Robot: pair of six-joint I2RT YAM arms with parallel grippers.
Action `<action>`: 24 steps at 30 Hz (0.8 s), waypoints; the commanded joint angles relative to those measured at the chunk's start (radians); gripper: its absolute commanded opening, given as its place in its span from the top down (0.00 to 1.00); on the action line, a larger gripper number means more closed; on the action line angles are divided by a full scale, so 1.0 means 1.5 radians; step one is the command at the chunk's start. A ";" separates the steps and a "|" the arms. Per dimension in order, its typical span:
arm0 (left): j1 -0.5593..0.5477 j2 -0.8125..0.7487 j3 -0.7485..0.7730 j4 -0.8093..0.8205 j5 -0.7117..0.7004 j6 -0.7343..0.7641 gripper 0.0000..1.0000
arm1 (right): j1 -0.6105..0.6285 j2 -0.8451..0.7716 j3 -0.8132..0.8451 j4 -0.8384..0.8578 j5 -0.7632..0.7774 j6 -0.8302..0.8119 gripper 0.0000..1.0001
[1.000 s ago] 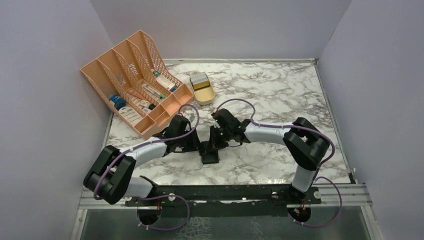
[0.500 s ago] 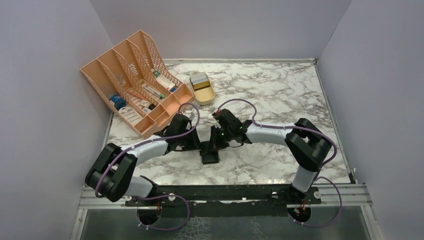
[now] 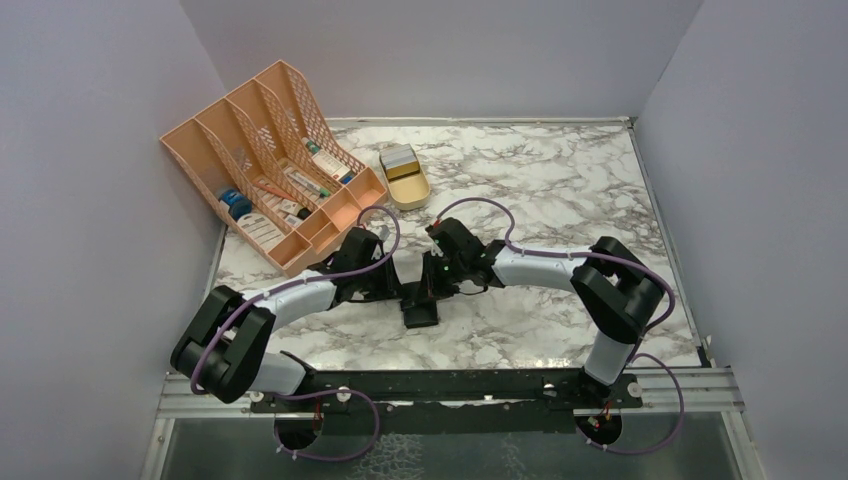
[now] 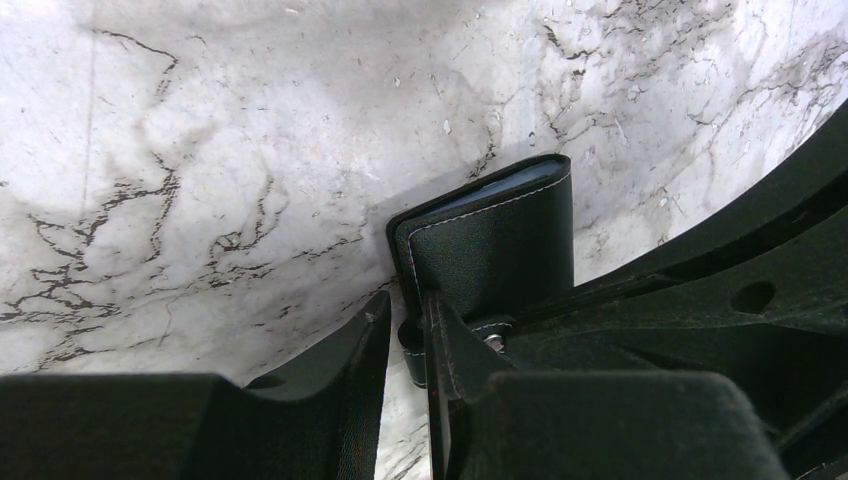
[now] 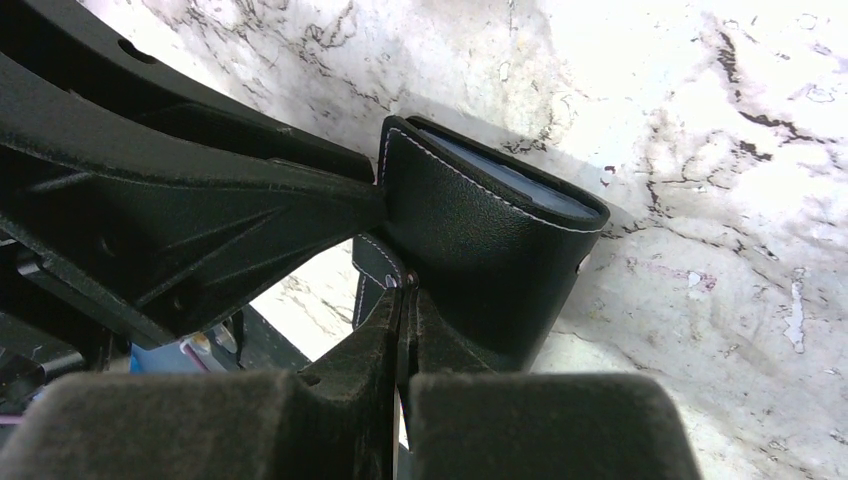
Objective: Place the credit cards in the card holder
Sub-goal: Close the card holder at the center of the board.
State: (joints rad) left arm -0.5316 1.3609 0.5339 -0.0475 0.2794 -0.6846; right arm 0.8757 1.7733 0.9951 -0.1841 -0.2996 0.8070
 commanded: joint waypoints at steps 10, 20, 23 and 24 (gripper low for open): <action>-0.001 0.010 0.004 -0.003 -0.016 0.015 0.79 | -0.002 0.017 -0.003 -0.023 0.040 -0.006 0.99; -0.001 0.000 0.006 -0.011 -0.020 0.017 0.79 | -0.002 0.029 -0.011 -0.030 0.051 -0.007 0.99; -0.001 -0.003 0.010 -0.016 -0.020 0.016 0.79 | -0.002 0.030 -0.012 -0.030 0.053 -0.009 0.99; -0.001 -0.005 0.012 -0.018 -0.020 0.015 0.79 | -0.002 0.030 -0.012 -0.030 0.054 -0.009 0.99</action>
State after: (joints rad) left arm -0.5316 1.3621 0.5339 -0.0456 0.2790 -0.6807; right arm 0.8757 1.7805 0.9951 -0.1902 -0.2771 0.8070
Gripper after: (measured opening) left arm 0.208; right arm 0.010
